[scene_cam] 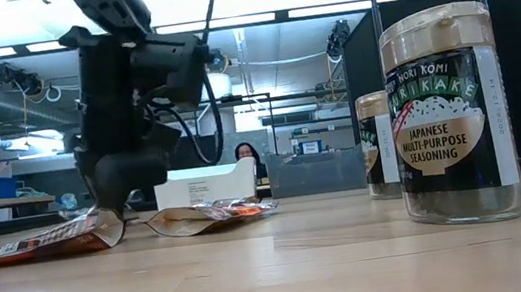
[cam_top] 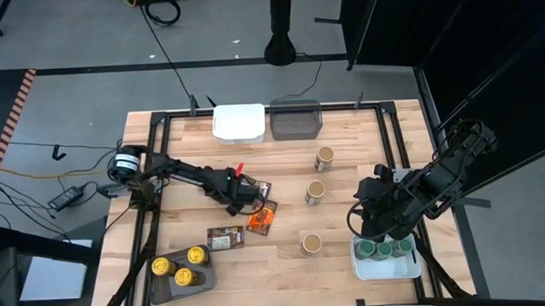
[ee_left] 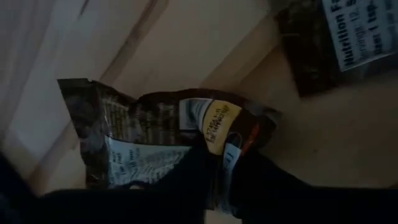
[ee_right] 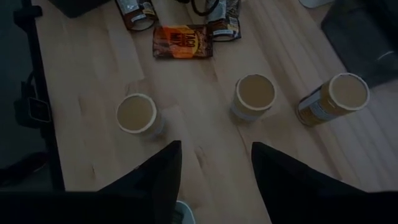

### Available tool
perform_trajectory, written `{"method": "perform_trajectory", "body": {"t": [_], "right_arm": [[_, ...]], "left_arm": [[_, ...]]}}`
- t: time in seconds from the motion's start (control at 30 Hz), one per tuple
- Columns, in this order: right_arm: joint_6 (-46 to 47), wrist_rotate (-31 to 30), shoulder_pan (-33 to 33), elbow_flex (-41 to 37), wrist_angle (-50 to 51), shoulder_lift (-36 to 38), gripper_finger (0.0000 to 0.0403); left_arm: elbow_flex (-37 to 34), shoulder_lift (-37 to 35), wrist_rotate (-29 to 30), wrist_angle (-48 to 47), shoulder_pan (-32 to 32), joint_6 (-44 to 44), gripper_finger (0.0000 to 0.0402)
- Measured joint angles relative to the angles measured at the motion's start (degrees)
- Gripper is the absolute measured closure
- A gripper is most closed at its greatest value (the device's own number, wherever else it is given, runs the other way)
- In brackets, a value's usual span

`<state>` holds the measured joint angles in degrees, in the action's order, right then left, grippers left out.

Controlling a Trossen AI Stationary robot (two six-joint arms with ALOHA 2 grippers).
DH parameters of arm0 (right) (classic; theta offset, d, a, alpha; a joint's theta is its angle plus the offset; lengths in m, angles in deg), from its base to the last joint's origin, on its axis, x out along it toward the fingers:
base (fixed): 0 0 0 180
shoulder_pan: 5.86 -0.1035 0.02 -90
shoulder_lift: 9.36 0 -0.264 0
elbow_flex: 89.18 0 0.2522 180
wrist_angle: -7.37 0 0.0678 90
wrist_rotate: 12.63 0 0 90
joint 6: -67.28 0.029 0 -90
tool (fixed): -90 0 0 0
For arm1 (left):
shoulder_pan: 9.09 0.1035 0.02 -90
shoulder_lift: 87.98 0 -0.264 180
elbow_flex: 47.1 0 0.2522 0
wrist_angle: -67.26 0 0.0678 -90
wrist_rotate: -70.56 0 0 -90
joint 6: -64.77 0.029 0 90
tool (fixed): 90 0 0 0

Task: Sort spices by type
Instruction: Put the orange seasoning pack into the top white bin

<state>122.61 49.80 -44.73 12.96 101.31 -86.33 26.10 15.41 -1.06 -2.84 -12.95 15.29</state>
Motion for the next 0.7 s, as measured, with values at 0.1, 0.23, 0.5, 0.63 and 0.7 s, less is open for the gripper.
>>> {"method": "perform_trajectory", "body": {"t": [0.1, 0.23, 0.5, 0.63, 0.7], "right_arm": [[0.00, 0.01, 0.00, 0.00, 0.68, 0.00, 0.0201], [-0.02, -0.06, 0.00, 0.00, 0.70, -0.02, 0.0202], [-0.89, -4.92, 0.02, 0.00, 0.70, -0.02, 0.0204], [-1.35, -5.23, 0.00, 0.00, 0.69, -0.02, 0.0203], [-1.38, -5.44, 0.00, 0.00, 0.68, -0.02, 0.0205]], "left_arm": [[4.50, 0.11, -1.17, -1.97, 0.06, 2.22, 0.0382], [14.23, -0.04, 0.98, -7.38, -0.01, 6.89, 0.0383], [35.10, -0.26, 17.44, -12.67, 7.42, 19.87, 0.0383], [38.52, -0.32, 17.04, -9.18, 16.33, 24.92, 0.0383], [38.46, -0.28, 13.86, -7.68, 21.21, 26.89, 0.0383]]}}
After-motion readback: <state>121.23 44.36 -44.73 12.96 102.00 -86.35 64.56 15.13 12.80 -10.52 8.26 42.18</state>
